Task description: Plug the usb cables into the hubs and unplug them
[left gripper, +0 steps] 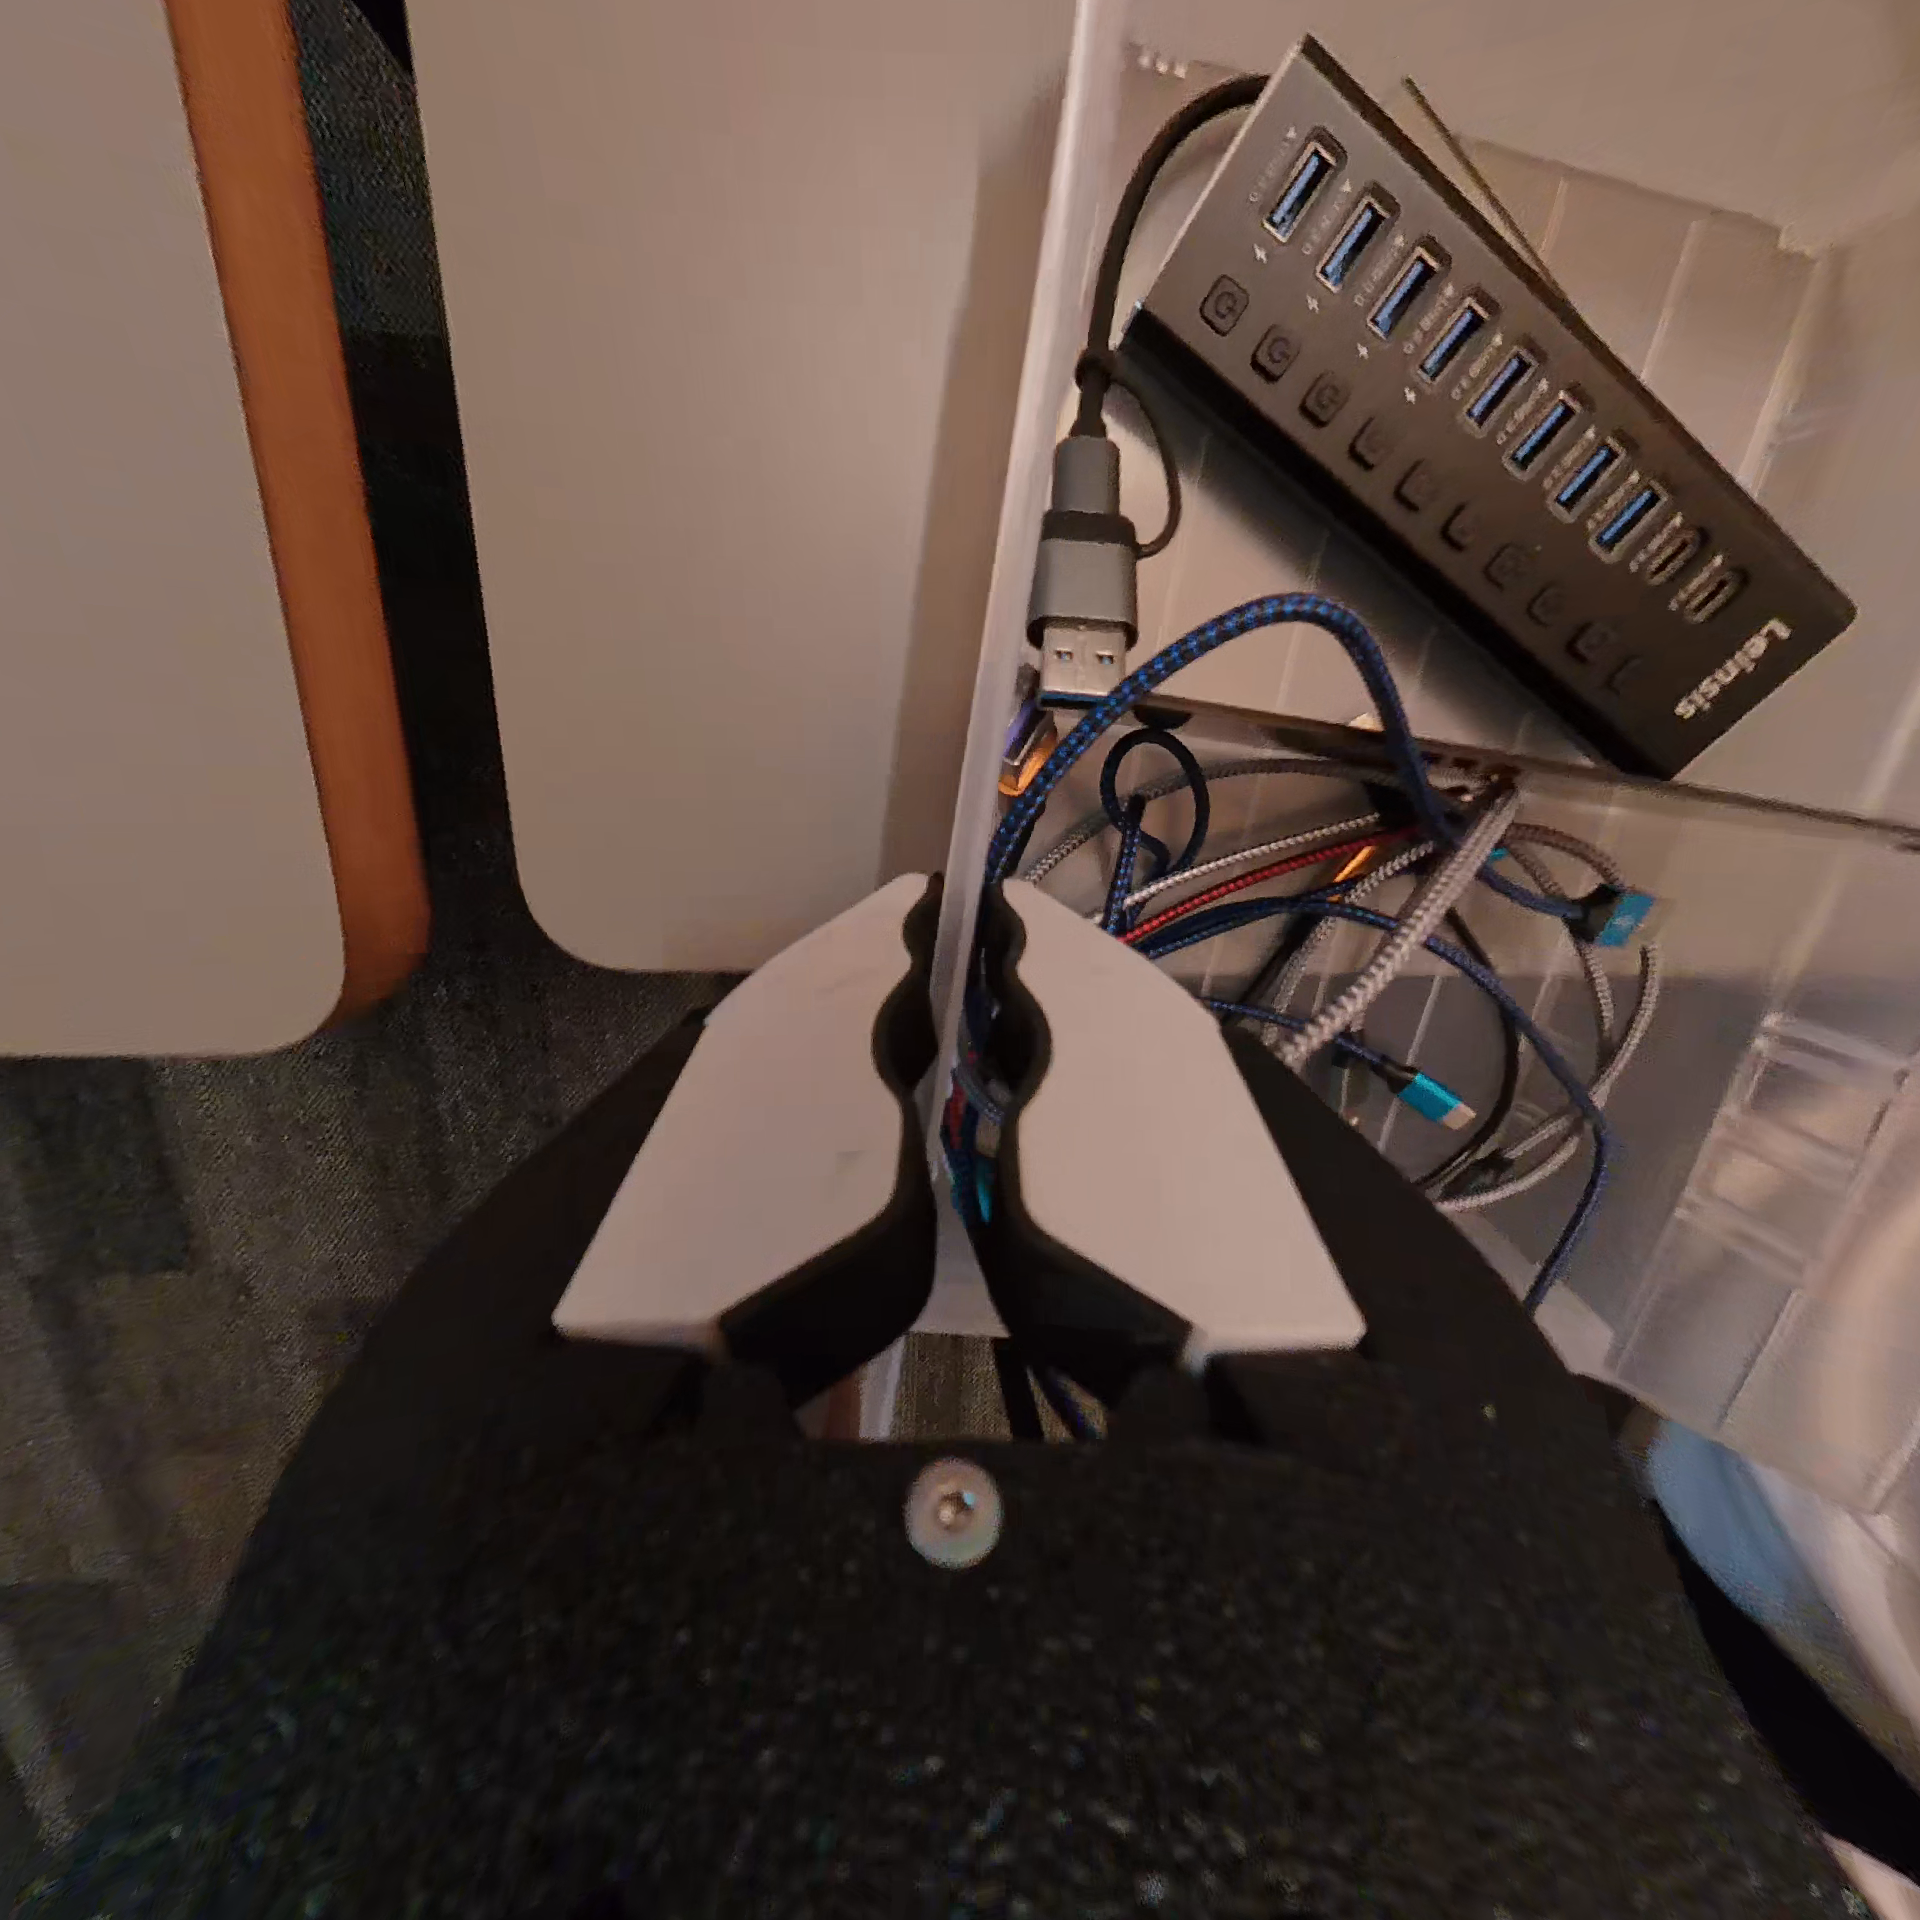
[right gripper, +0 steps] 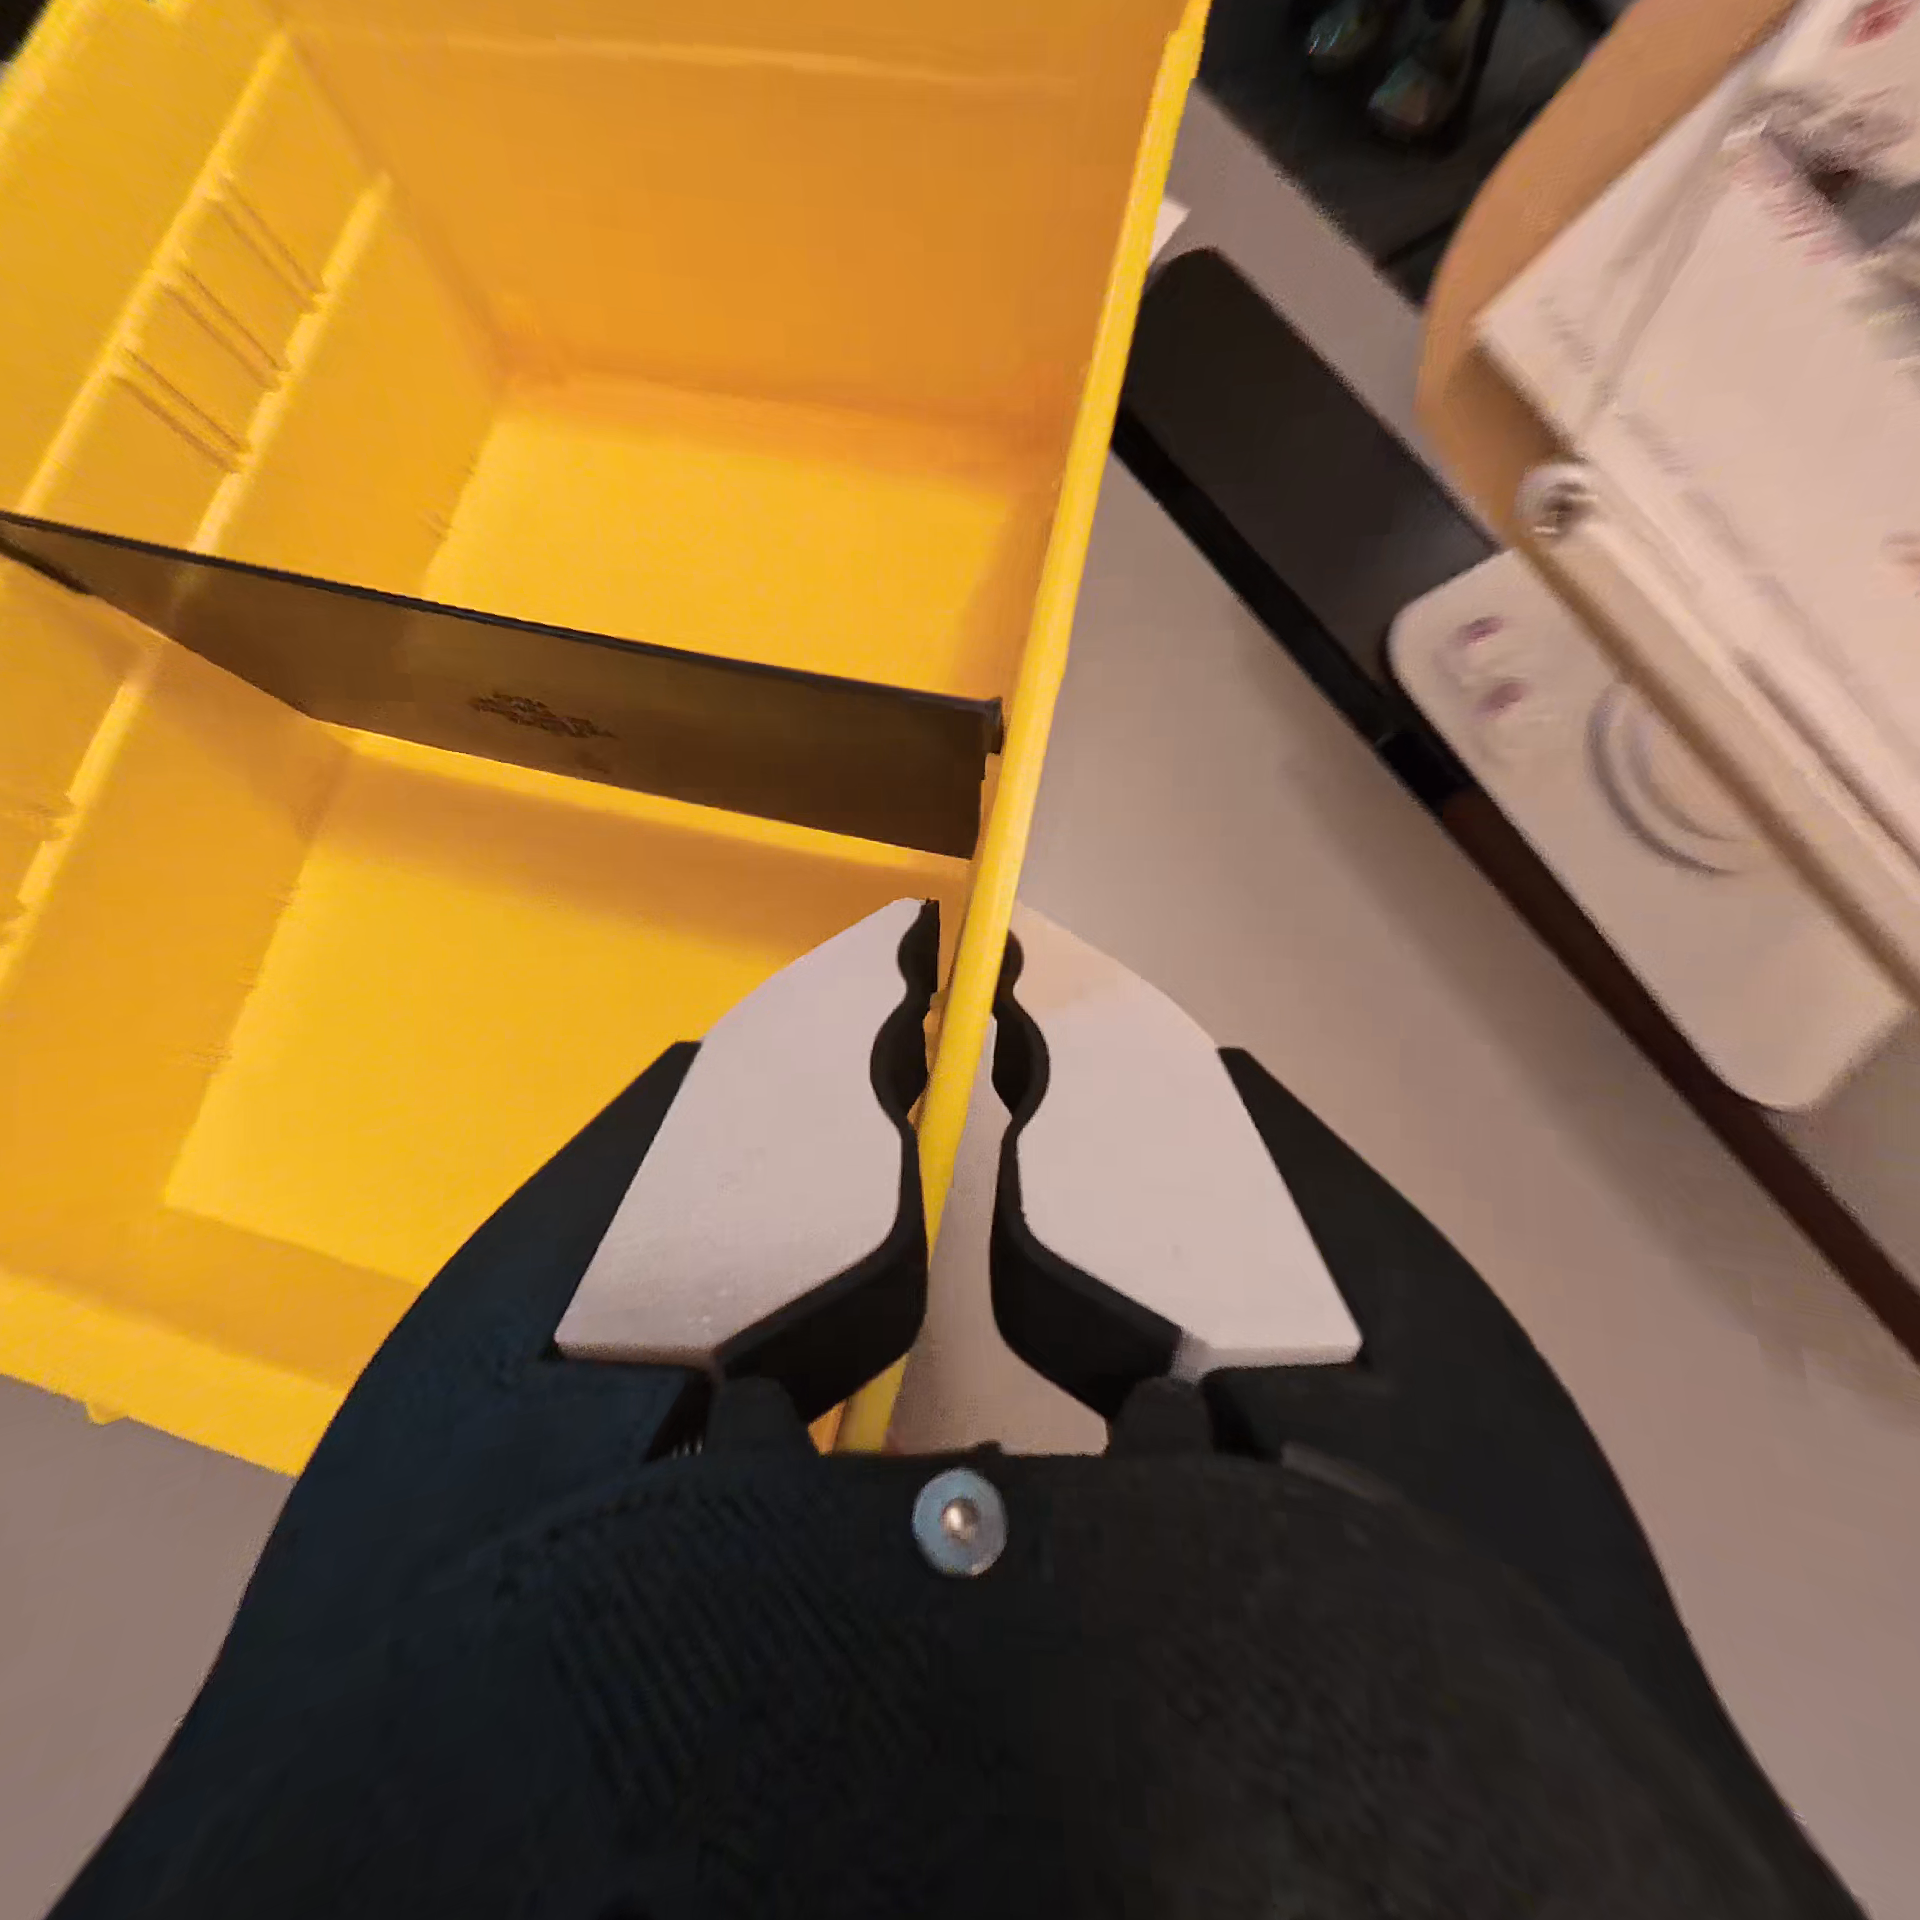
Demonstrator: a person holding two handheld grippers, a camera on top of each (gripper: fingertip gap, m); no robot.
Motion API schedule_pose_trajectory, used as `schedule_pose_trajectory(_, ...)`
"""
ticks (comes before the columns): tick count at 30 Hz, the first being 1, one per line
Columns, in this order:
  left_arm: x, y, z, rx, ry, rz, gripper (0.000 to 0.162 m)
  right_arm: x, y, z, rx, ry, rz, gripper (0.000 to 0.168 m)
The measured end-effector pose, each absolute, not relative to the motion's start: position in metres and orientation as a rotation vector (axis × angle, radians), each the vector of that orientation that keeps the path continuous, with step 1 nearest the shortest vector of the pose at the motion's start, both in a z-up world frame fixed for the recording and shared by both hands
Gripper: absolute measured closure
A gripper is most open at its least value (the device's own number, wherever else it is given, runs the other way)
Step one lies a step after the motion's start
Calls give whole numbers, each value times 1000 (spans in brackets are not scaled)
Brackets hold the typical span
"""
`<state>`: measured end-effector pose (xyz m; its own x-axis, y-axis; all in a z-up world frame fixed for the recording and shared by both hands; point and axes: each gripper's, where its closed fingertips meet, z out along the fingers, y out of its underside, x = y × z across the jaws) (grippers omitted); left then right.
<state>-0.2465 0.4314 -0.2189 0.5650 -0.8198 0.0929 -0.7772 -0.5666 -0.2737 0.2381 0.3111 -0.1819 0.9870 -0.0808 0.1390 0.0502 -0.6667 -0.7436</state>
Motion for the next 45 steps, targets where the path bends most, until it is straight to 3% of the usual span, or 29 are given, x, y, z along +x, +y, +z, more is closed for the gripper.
schedule_pose_trajectory(11, -141, 474, -216, -2500, 1056, -874, 153, 347, 32, -157, -2047, 506, -219, 160)
schedule_pose_trajectory(20, -68, 514, -216, -2476, 922, -777, 154, 443, -166, -168, -1851, 1014, -417, 160)
schedule_pose_trajectory(40, 65, 566, -216, -2478, 784, -683, 153, 534, -203, -227, -1956, 1286, -514, 160)
schedule_pose_trajectory(44, 74, 558, -213, -2413, 852, -679, 140, 531, -200, -226, -1979, 1247, -513, 155)
schedule_pose_trajectory(45, 75, 556, -212, -2394, 874, -686, 136, 528, -197, -224, -1953, 1231, -494, 143)
